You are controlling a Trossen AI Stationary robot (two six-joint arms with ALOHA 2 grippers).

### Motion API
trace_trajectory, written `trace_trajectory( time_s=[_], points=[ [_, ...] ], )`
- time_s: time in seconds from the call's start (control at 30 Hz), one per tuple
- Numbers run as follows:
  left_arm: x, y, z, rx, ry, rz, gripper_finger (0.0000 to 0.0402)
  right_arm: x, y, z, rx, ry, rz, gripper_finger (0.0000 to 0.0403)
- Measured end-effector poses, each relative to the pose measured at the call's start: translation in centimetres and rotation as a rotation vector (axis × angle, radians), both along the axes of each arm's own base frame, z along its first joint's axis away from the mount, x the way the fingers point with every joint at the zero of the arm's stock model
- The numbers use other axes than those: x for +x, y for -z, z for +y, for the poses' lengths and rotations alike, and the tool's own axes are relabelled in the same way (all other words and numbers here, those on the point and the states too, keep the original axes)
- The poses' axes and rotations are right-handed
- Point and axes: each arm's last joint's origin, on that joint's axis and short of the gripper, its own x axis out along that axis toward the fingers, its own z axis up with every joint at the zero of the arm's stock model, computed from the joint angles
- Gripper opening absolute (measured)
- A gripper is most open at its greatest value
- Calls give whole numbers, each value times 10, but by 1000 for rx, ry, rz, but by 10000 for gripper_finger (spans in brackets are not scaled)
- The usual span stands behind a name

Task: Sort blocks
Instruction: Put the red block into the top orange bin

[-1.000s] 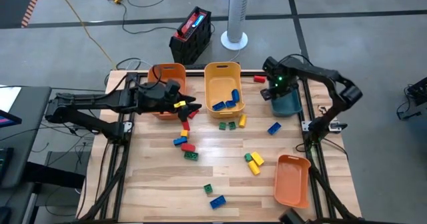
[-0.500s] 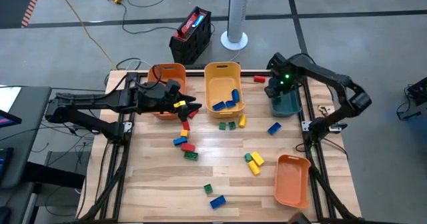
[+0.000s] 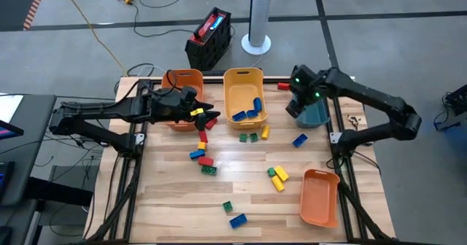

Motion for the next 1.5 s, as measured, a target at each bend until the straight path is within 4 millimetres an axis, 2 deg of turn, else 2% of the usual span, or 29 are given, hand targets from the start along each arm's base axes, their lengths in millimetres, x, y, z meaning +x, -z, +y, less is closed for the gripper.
trace_trajectory(
  time_s=[0.13,0.3,0.47,0.67,0.93,1.1,1.3,1.43,1.5],
  points=[
    [0,0,0,1,1,2,272,32,0,-24,2,-81,68,255],
    [0,0,-1,15,28,11,272,68,5,-69,-3,-145,123,254],
    [0,1,-2,18,71,24,272,79,24,-117,33,-127,185,254],
    [-1,6,-3,-1,110,74,272,82,48,-147,71,-201,334,254],
    [-3,10,-4,-13,126,116,272,83,73,-172,113,-220,398,254],
    [-3,11,-4,-14,126,122,272,80,85,-179,126,-206,443,254],
    [-3,11,-4,-14,126,122,272,76,80,-175,165,-165,488,254],
    [-3,11,-4,-10,127,124,272,84,61,-163,132,-139,475,254],
    [-3,11,-4,1,131,127,272,90,61,-162,109,-180,464,254]
  ],
)
